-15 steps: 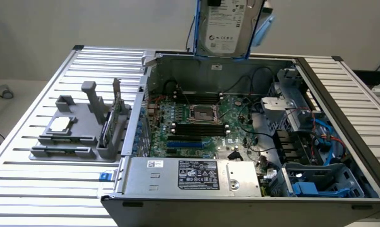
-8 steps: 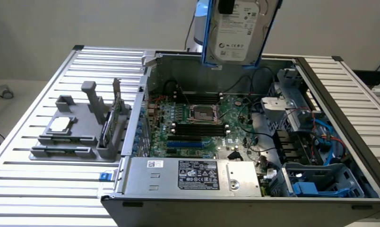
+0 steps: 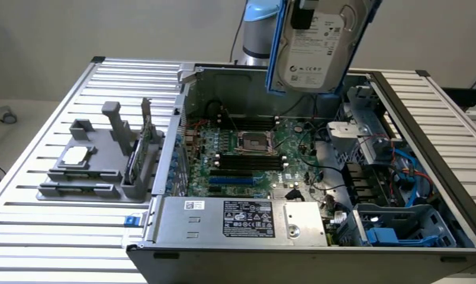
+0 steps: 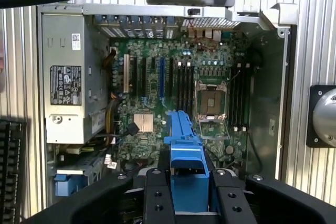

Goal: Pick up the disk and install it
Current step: 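Pick up the disk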

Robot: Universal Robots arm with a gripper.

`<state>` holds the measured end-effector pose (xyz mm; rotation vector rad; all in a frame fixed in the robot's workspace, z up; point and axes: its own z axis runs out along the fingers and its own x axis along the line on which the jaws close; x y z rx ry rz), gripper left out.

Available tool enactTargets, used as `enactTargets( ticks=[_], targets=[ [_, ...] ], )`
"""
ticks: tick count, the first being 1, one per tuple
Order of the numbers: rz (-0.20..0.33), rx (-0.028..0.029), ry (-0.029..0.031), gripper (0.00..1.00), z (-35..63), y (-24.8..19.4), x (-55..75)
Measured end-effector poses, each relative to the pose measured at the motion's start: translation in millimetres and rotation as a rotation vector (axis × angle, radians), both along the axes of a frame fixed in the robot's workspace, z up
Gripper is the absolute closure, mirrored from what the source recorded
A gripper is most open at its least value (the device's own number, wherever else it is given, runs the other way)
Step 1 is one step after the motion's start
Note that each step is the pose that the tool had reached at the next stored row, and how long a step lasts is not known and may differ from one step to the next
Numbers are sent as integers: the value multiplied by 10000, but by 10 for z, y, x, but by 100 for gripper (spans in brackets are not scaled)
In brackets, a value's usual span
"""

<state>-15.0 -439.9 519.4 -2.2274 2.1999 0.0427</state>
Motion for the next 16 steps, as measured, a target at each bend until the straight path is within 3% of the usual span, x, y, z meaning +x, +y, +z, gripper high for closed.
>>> enactTargets(
  ticks=[16],
  targets=[
    [-1,0,0,67,-72,-500,349]
  ],
)
